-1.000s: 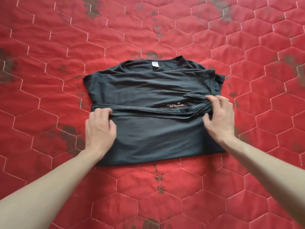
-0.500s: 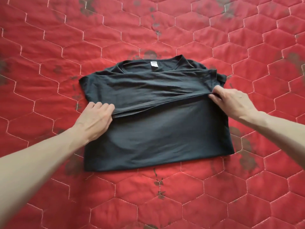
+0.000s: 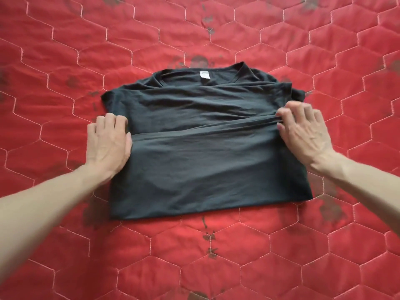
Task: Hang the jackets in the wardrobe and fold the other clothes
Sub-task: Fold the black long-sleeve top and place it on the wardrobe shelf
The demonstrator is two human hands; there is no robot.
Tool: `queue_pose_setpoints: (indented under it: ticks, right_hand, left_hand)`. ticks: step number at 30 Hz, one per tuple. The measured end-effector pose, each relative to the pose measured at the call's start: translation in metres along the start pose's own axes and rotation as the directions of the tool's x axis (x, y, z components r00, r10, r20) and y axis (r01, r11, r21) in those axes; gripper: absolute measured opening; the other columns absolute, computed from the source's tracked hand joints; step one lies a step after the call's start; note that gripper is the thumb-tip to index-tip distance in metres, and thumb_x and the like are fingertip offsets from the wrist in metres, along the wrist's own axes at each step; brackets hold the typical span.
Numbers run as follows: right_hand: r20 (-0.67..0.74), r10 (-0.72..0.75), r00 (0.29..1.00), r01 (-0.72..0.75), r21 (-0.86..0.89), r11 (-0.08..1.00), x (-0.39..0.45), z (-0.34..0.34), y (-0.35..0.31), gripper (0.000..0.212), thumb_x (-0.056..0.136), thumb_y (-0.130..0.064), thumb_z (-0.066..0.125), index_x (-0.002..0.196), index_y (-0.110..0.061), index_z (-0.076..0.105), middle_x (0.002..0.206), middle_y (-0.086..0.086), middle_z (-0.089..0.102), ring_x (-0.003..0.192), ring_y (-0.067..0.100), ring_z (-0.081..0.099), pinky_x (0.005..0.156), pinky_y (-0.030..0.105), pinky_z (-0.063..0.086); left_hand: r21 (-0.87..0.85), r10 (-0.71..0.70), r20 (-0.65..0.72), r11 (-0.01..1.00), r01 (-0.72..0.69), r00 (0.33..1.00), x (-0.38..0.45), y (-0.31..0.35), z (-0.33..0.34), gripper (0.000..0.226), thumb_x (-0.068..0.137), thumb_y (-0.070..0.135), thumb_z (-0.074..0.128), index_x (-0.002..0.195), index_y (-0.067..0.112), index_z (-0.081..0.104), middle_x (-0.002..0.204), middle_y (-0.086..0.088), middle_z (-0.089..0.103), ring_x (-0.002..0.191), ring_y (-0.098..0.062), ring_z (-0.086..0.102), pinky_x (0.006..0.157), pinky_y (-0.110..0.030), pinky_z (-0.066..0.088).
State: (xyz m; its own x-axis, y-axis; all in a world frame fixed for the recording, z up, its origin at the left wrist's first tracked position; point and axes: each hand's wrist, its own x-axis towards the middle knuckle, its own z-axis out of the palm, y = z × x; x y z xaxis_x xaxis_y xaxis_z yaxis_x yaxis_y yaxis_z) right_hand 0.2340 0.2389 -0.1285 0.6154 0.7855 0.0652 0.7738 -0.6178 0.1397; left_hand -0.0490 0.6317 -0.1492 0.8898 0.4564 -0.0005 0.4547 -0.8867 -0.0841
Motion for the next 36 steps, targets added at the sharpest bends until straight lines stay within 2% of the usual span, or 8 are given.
queue_pose_setpoints:
  ticks: [2,5,9,14,20,26,31,36]
  right_hand:
    - [-0.053,-0.142,0.989,0.143,0.032,0.989,-0.025,0.0,-0.011,0.03,0.091,-0.006,0.072,0.118,-0.011,0.06,0.114,0.016,0.055,0.098,0.038,0.049,0.079,0.049,0.038]
    - [0.016,-0.362,0.932,0.356,0.142,0.924,-0.075,0.001,-0.02,0.016,0.103,-0.024,0.059,0.116,-0.015,0.059,0.1,0.009,0.054,0.085,0.035,0.054,0.073,0.046,0.043]
    - [0.258,-0.324,0.91,0.278,0.196,0.94,-0.135,0.002,-0.02,0.077,0.096,-0.064,0.055,0.153,-0.013,0.05,0.14,0.011,0.055,0.121,0.034,0.056,0.1,0.047,0.05]
    - [0.317,-0.327,0.89,0.339,0.019,0.941,-0.159,-0.011,-0.03,0.063,0.095,-0.02,0.041,0.157,-0.005,0.043,0.161,0.025,0.04,0.143,0.048,0.046,0.112,0.057,0.046]
    - [0.468,-0.141,0.872,0.291,-0.264,0.92,-0.14,-0.029,-0.061,0.057,0.094,-0.004,0.032,0.143,-0.003,0.061,0.144,0.028,0.058,0.122,0.043,0.067,0.097,0.046,0.058]
    - [0.515,0.079,0.854,0.05,-0.233,0.971,-0.119,-0.021,-0.07,0.06,0.104,-0.001,0.016,0.161,0.006,-0.001,0.171,0.028,0.009,0.157,0.036,0.024,0.123,0.04,0.03]
    - [0.518,0.108,0.849,0.018,-0.232,0.973,-0.142,-0.029,-0.061,0.061,0.104,-0.001,0.027,0.163,-0.002,0.012,0.172,0.018,0.016,0.158,0.026,0.023,0.125,0.035,0.026]
    - [0.534,0.036,0.844,0.016,-0.093,0.996,-0.196,-0.051,-0.065,0.045,0.097,-0.003,0.036,0.139,-0.012,0.049,0.147,0.007,0.049,0.141,0.021,0.046,0.114,0.031,0.038]
  left_hand:
    - [-0.037,0.013,-0.083,0.999,-0.016,0.996,-0.017,0.008,-0.001,0.022,0.097,0.02,0.052,0.117,0.011,0.051,0.117,-0.018,0.047,0.105,-0.04,0.047,0.089,-0.053,0.034]
    - [-0.125,0.269,-0.089,0.952,-0.278,0.959,-0.061,0.028,0.005,0.032,0.098,0.032,0.046,0.121,0.011,0.056,0.116,-0.017,0.052,0.1,-0.04,0.054,0.086,-0.053,0.039]
    - [-0.264,0.373,0.163,0.908,-0.324,0.913,-0.121,0.047,0.007,0.079,0.084,0.06,0.063,0.148,0.015,0.055,0.145,-0.015,0.05,0.133,-0.038,0.05,0.112,-0.051,0.038]
    - [-0.222,0.415,0.249,0.904,-0.365,0.875,-0.16,0.052,-0.002,0.09,0.079,0.039,0.056,0.163,0.016,0.033,0.172,-0.019,0.018,0.159,-0.039,0.016,0.121,-0.067,0.023]
    - [-0.08,0.395,0.272,0.918,-0.388,0.877,-0.155,0.051,-0.005,0.086,0.073,-0.002,0.029,0.158,0.008,0.04,0.166,-0.025,0.029,0.152,-0.046,0.032,0.111,-0.069,0.039]
    - [-0.057,0.249,0.285,0.968,-0.243,0.926,-0.156,0.053,-0.012,0.096,0.07,-0.025,0.053,0.16,0.003,0.03,0.166,-0.029,0.024,0.153,-0.047,0.029,0.117,-0.063,0.038]
    - [-0.112,0.215,0.448,0.976,-0.185,0.868,-0.169,0.034,-0.026,0.093,0.085,-0.018,0.042,0.165,0.005,-0.002,0.172,-0.016,-0.01,0.161,-0.032,0.0,0.13,-0.044,0.014]
    - [-0.257,0.252,0.472,0.956,-0.141,0.845,-0.197,0.006,-0.05,0.094,0.079,-0.022,0.045,0.165,0.009,0.019,0.173,-0.009,0.011,0.159,-0.024,0.024,0.126,-0.032,0.023]
